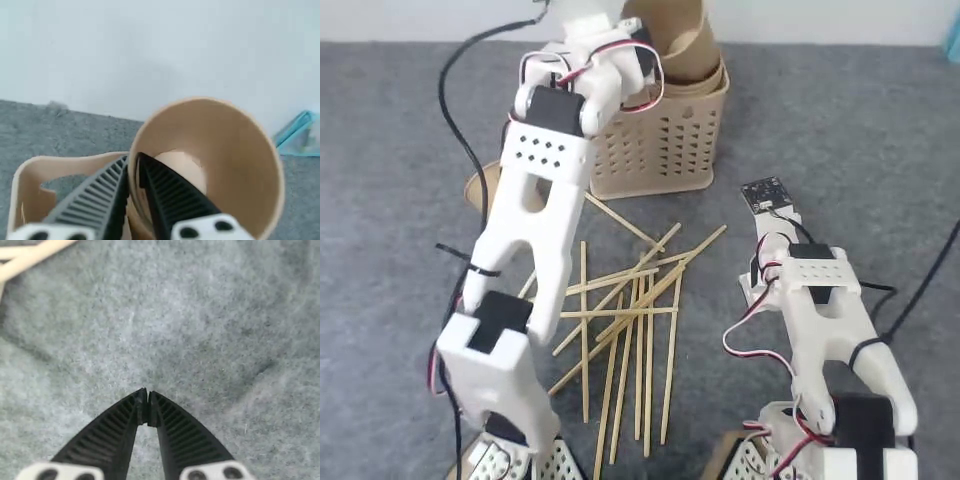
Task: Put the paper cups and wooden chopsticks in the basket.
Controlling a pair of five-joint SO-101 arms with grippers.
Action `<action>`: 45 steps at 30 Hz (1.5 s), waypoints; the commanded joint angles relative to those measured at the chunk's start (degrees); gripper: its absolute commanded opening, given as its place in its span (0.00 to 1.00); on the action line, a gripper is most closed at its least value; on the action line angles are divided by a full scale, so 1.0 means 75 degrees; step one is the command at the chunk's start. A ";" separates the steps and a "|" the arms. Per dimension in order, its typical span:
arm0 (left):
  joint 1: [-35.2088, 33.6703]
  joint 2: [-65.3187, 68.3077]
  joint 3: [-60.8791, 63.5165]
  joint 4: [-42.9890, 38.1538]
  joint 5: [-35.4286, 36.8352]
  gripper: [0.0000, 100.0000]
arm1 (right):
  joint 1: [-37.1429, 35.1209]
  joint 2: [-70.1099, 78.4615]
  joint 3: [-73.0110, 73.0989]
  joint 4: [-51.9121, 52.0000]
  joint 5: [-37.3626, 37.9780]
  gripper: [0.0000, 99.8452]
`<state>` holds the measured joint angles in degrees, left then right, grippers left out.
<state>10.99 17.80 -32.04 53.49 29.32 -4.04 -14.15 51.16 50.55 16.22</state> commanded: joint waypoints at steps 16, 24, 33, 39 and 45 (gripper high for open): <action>0.0469 -0.0551 -0.1295 0.1981 -0.0293 0.19 | -0.0041 -0.0041 -0.0047 -0.0100 0.0105 0.01; -0.0199 -0.0563 -0.4366 0.5415 -0.0457 0.19 | -0.0018 -0.0041 -0.0047 -0.0088 0.0105 0.01; -0.2297 -0.1090 -0.4366 0.6306 -0.1278 0.01 | -0.0029 -0.0041 -0.0047 -0.0100 0.0105 0.01; -0.2626 -0.2590 -0.2139 0.6295 -0.1242 0.01 | -0.0018 -0.0041 -0.0047 -0.0100 0.0105 0.01; -0.2520 -0.4267 0.0545 0.5837 -0.1618 0.01 | -0.0018 -0.0041 -0.0047 -0.0064 0.0105 0.01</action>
<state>-8.00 -4.97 -39.52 98.68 19.30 -3.96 -14.15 51.16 50.55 16.22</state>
